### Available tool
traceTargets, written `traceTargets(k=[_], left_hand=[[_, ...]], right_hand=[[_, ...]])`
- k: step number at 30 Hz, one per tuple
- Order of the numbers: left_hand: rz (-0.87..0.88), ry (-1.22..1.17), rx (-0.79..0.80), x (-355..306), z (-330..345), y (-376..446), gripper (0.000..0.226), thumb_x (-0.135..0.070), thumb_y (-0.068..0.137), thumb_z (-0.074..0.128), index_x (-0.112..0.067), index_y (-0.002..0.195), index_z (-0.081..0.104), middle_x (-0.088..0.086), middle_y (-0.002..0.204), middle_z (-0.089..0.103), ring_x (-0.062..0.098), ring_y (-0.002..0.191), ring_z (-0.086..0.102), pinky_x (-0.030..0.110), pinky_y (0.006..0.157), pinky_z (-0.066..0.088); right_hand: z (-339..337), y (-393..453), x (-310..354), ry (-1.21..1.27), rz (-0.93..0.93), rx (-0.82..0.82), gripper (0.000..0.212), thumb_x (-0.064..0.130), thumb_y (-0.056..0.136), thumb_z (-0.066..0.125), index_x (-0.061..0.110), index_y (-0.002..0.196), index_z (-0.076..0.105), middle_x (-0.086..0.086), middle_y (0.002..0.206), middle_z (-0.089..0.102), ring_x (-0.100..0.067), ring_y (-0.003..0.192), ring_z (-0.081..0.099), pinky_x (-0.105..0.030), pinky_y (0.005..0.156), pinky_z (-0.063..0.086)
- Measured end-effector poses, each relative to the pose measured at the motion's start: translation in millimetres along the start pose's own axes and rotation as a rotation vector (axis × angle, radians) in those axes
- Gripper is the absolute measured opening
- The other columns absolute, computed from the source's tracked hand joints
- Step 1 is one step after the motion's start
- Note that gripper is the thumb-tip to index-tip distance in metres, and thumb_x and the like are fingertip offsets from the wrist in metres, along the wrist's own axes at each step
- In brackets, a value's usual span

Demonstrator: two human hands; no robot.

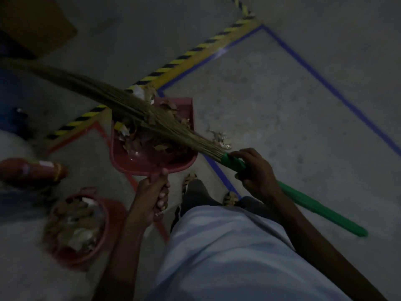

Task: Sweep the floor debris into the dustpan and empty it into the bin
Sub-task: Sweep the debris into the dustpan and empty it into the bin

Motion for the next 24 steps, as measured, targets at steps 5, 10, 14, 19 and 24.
traceTargets(k=[5, 10, 14, 19, 24], left_hand=[[0.025, -0.119, -0.15, 31.9, -17.6, -60.3, 0.045, -0.045, 0.101, 0.056, -0.008, 0.075, 0.052, 0.002, 0.047, 0.033, 0.012, 0.03, 0.029, 0.013, 0.038, 0.025], [0.021, -0.244, -0.275, 53.4, -45.0, -91.9, 0.042, -0.041, 0.103, 0.053, -0.009, 0.075, 0.051, 0.0, 0.048, 0.032, 0.011, 0.031, 0.028, 0.013, 0.035, 0.024], [0.07, -0.316, -0.353, 66.3, -75.6, -101.7, 0.044, -0.041, 0.102, 0.055, -0.009, 0.072, 0.053, -0.001, 0.045, 0.033, 0.01, 0.031, 0.028, 0.012, 0.037, 0.022], [0.081, -0.467, -0.342, 96.9, -133.0, -99.7, 0.05, -0.055, 0.092, 0.062, -0.01, 0.071, 0.052, 0.0, 0.046, 0.032, 0.011, 0.031, 0.027, 0.015, 0.038, 0.023], [0.034, -0.569, -0.398, 127.5, -216.5, -83.4, 0.05, -0.055, 0.09, 0.064, -0.009, 0.073, 0.054, -0.002, 0.047, 0.033, 0.008, 0.031, 0.028, 0.015, 0.036, 0.025]], right_hand=[[-1.6, 2.0, 26.3, -0.024, -0.16, 0.137, 0.069, -0.008, 0.061, 0.08, 0.02, 0.122, 0.066, 0.0, 0.113, 0.06, -0.021, 0.092, 0.062, -0.034, 0.068, 0.053], [21.8, 6.9, 56.9, -0.05, -0.29, 0.244, 0.069, -0.001, 0.062, 0.084, 0.024, 0.124, 0.065, 0.002, 0.115, 0.059, -0.019, 0.093, 0.061, -0.039, 0.071, 0.055], [54.1, 9.6, 86.4, -0.038, -0.352, 0.325, 0.068, 0.001, 0.063, 0.081, 0.022, 0.126, 0.064, 0.0, 0.115, 0.059, -0.019, 0.095, 0.06, -0.037, 0.075, 0.054], [108.4, 12.4, 131.5, -0.124, -0.409, 0.441, 0.07, 0.003, 0.067, 0.083, 0.022, 0.13, 0.062, 0.001, 0.115, 0.057, -0.008, 0.093, 0.051, -0.013, 0.075, 0.04], [188.7, 23.4, 183.8, -0.186, -0.425, 0.576, 0.071, 0.002, 0.068, 0.082, 0.024, 0.132, 0.061, 0.0, 0.118, 0.057, -0.017, 0.095, 0.058, -0.023, 0.074, 0.05]])
Point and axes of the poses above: each hand's wrist, its own y-axis towards the middle knuckle, its own z-axis out of the palm, x = y × z, the point moved 6 cm from there along y, towards the middle knuckle
